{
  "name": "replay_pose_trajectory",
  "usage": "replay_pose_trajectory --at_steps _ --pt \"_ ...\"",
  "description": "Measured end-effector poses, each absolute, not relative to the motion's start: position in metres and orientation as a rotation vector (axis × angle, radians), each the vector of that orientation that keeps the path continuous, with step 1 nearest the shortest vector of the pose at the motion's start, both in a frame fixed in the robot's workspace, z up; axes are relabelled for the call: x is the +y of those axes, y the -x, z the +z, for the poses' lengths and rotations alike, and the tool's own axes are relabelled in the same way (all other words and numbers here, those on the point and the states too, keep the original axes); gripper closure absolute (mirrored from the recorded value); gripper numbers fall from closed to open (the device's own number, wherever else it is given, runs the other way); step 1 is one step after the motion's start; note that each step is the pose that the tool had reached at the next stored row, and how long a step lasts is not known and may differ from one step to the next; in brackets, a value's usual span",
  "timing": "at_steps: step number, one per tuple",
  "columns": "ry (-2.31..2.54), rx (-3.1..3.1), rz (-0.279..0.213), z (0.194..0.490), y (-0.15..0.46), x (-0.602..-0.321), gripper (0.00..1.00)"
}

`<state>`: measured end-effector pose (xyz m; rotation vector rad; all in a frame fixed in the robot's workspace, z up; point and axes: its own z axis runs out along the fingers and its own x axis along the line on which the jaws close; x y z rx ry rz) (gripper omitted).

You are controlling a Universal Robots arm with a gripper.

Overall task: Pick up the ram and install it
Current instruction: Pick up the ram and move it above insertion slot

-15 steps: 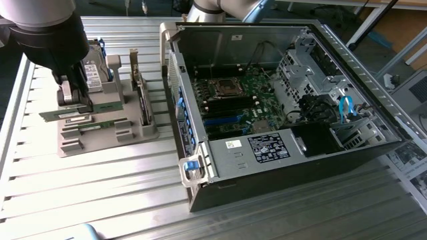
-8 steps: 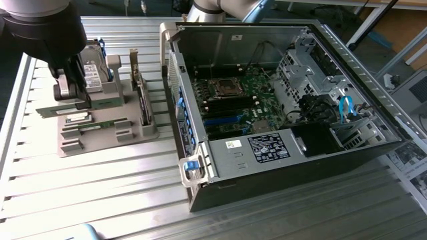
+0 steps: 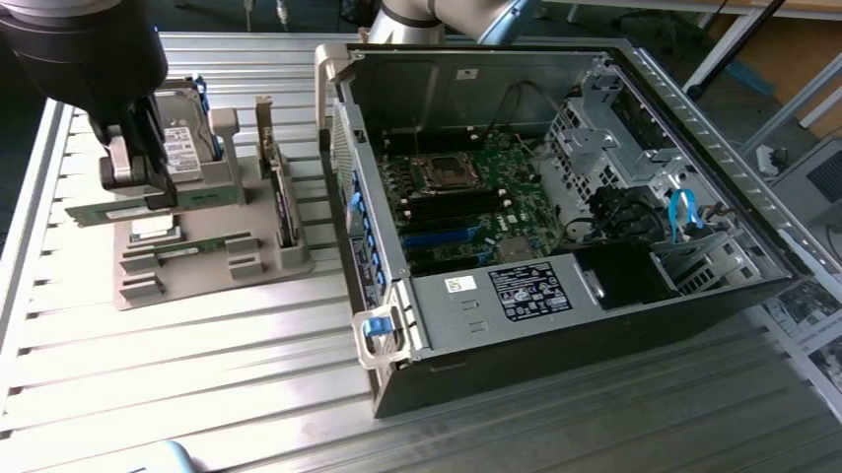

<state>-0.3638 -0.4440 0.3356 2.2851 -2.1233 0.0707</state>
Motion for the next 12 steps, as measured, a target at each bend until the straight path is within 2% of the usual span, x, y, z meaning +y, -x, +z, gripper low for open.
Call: replay_pose_trajectory --at_steps 12 --pt "-2.285 -2.123 0.071 0.348 0.364 -0.444 0.87"
